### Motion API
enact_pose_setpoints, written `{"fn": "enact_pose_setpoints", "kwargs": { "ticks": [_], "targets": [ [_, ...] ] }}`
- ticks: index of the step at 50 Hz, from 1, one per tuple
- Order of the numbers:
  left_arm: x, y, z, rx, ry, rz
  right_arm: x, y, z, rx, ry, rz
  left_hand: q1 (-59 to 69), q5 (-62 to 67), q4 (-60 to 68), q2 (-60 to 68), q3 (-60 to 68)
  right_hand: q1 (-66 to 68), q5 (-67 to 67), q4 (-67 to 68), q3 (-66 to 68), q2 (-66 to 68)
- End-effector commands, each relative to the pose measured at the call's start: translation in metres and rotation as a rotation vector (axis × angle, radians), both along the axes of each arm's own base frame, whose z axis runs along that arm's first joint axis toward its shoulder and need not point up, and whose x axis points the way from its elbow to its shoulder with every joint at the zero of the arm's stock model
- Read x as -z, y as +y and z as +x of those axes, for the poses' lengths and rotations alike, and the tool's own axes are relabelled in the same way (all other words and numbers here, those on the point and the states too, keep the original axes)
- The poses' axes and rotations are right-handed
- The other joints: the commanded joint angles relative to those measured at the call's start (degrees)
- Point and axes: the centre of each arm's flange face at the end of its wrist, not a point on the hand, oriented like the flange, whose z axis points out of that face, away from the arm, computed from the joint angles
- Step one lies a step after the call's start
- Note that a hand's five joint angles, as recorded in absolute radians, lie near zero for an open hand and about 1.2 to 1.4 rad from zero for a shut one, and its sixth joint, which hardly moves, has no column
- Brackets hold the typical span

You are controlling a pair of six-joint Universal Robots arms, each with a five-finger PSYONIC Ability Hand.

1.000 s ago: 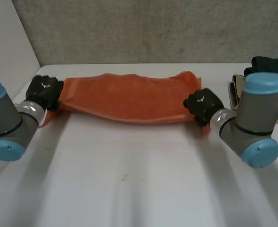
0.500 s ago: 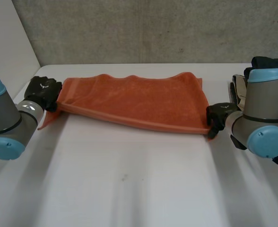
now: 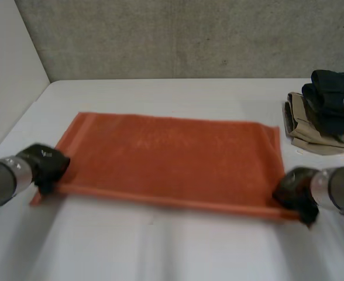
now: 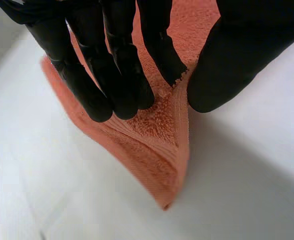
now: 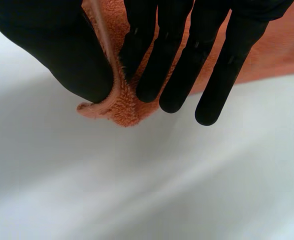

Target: Fold the laundry.

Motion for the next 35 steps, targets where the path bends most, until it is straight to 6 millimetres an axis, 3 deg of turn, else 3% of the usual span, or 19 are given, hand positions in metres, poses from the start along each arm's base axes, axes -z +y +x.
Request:
{"fn": "enact_pose_setpoints", "kwargs": {
  "ticks": [1, 9, 13, 21, 29, 35],
  "targets": [
    [0.008, 0.017, 0.006, 0.084, -0.12, 0.14, -0.009, 0.004, -0.005, -0.041, 0.035, -0.015, 12.96, 13.81, 11.32, 11.35, 11.82, 15.07, 13.24, 11.41, 11.94, 12.27],
    [0.0, -0.031, -0.019, 0.106, -0.127, -0.072, 0.006, -0.054, 0.013, 0.031, -0.067, -0.244, 12.96, 13.81, 11.32, 11.35, 11.82, 15.07, 13.24, 11.41, 11.94, 12.27],
    [-0.013, -0.068, -0.047, 0.114, -0.039, -0.268, 0.015, -0.083, 0.021, 0.059, -0.102, -0.34, 12.96, 13.81, 11.32, 11.35, 11.82, 15.07, 13.24, 11.41, 11.94, 12.27],
    [-0.011, -0.12, -0.093, 0.164, 0.029, -0.532, 0.028, -0.134, 0.029, 0.11, -0.135, -0.556, 12.96, 13.81, 11.32, 11.35, 11.82, 15.07, 13.24, 11.41, 11.94, 12.27],
    [0.012, -0.153, -0.113, 0.151, -0.03, -0.604, 0.04, -0.173, 0.04, 0.105, -0.191, -0.743, 12.96, 13.81, 11.32, 11.35, 11.82, 15.07, 13.24, 11.41, 11.94, 12.27],
    [0.018, -0.163, -0.117, 0.107, -0.039, -0.61, 0.057, -0.186, 0.045, 0.079, -0.186, -0.783, 12.96, 13.81, 11.32, 11.35, 11.82, 15.07, 13.24, 11.41, 11.94, 12.27]
  ]
}}
